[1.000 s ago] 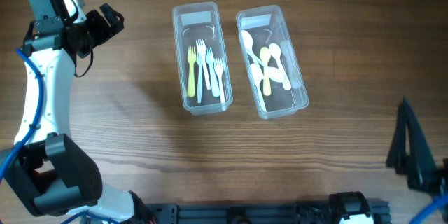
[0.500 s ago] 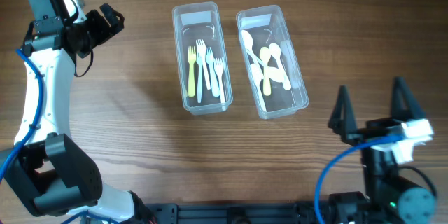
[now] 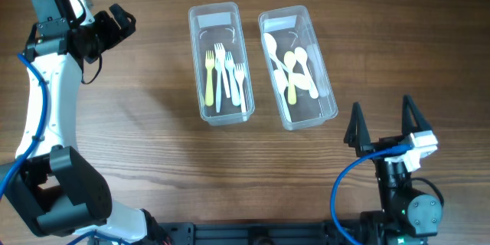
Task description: Pack container
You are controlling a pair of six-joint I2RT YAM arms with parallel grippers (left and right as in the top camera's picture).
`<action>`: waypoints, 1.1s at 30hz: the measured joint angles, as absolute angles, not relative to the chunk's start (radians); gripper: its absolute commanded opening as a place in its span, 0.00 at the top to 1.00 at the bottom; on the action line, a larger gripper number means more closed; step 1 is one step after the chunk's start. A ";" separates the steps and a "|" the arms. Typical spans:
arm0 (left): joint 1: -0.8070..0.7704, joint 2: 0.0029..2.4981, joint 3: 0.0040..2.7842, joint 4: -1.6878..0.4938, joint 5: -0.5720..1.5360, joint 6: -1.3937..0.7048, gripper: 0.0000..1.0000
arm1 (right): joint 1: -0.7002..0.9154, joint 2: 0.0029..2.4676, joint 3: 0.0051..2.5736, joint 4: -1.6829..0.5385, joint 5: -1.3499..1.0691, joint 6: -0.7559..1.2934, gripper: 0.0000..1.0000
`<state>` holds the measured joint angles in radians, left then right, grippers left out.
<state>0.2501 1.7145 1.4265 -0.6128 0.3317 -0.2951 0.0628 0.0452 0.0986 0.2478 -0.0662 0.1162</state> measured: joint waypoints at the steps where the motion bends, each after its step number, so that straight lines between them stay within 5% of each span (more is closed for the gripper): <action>1: 0.250 1.715 1.427 -0.613 0.332 -0.295 0.00 | 0.060 0.039 0.093 0.248 -0.066 0.116 0.00; 21: 0.250 1.715 1.427 -0.612 0.332 -0.295 0.00 | 0.049 0.021 0.008 0.239 -0.066 0.077 0.00; 33: 0.250 1.715 1.427 -0.613 0.332 -0.295 0.00 | 0.049 0.018 0.006 0.002 -0.066 0.066 0.00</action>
<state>0.2501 1.7145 1.4265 -0.6128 0.3321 -0.2951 0.0486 0.0181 0.0059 0.0025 -0.0658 0.0658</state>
